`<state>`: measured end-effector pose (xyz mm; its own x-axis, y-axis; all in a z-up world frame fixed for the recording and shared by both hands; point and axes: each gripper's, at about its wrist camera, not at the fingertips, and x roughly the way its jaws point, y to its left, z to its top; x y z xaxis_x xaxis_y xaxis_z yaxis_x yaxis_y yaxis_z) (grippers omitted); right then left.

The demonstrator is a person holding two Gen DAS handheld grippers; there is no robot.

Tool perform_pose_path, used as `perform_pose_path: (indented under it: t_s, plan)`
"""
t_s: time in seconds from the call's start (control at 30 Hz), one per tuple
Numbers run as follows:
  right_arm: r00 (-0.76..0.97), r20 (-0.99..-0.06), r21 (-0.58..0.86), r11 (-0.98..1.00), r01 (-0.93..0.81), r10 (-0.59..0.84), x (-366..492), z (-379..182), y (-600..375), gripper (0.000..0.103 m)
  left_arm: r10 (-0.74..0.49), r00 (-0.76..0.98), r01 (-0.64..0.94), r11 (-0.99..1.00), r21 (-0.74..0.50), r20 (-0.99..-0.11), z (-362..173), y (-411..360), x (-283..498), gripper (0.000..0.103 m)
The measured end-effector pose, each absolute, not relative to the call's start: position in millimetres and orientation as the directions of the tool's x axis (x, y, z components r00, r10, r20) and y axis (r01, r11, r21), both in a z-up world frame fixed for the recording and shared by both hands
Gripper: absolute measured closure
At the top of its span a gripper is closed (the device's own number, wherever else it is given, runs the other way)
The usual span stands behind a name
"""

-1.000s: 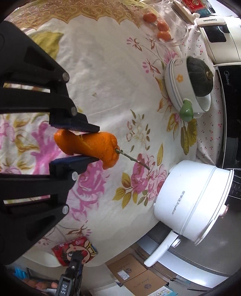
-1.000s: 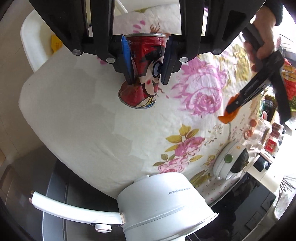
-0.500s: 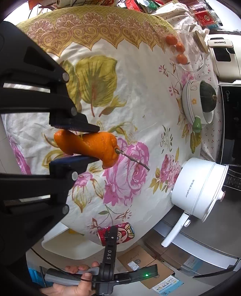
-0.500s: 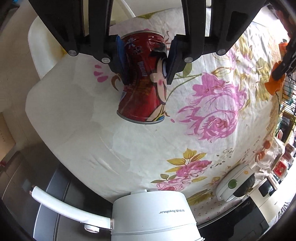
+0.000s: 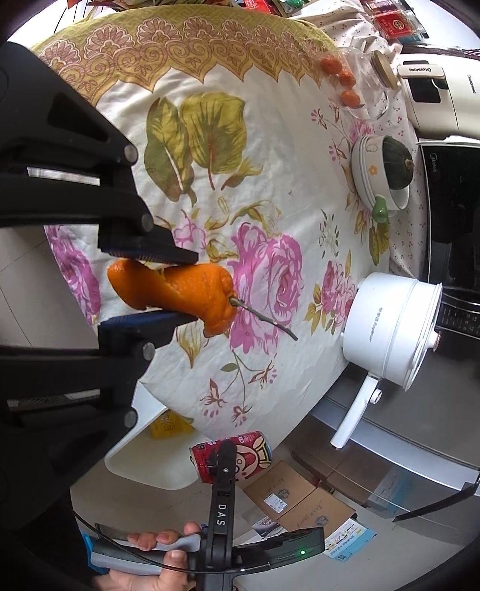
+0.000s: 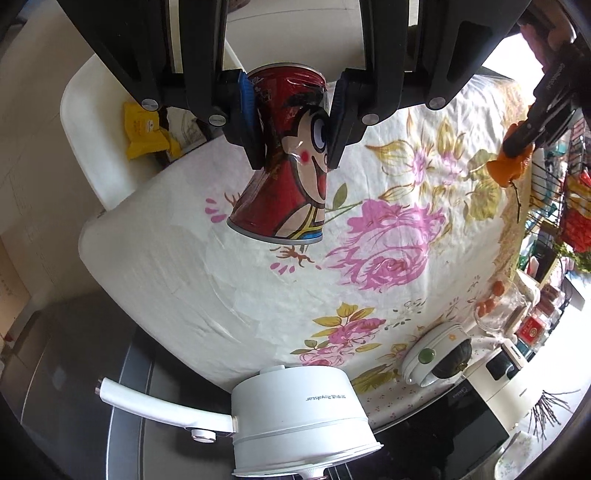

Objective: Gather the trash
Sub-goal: 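Carry the orange pepper and red can over the white bin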

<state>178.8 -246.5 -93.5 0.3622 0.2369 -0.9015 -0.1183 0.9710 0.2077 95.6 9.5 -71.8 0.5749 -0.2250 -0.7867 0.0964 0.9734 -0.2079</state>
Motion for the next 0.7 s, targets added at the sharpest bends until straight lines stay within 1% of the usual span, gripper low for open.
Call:
perform_pose_path:
  t_s: [0.07, 0.13, 0.27, 0.43, 0.7]
  plan:
    - [0.352, -0.899, 0.245, 0.965, -0.089, 0.261, 171.6, -95.3, -255.0, 0.069, -0.241, 0.571, 0.103, 0.969, -0.223, -0.785, -71.6, 4.8, 94.1, 0.077]
    - [0.35, -0.892, 0.277, 0.958, -0.079, 0.287, 166.1, -94.2, -261.5, 0.069, -0.279, 0.564, 0.11, 0.958, -0.264, -0.777, -71.4, -0.3, 94.4, 0.077]
    - [0.374, -0.877, 0.29, 0.953, -0.088, 0.301, 150.9, -86.4, -277.8, 0.069, -0.332, 0.55, 0.159, 0.943, -0.294, -0.766, -71.8, -25.7, 98.6, 0.077]
    - [0.384, -0.887, 0.255, 0.965, -0.056, 0.257, 136.5, -88.3, -311.9, 0.069, -0.38, 0.51, 0.241, 0.924, -0.296, -0.772, -82.0, -72.8, 104.3, 0.077]
    - [0.373, -0.901, 0.257, 0.965, 0.048, 0.222, 128.8, -97.8, -370.4, 0.069, -0.453, 0.441, 0.373, 0.878, -0.301, -0.774, -101.7, -150.3, 110.1, 0.077]
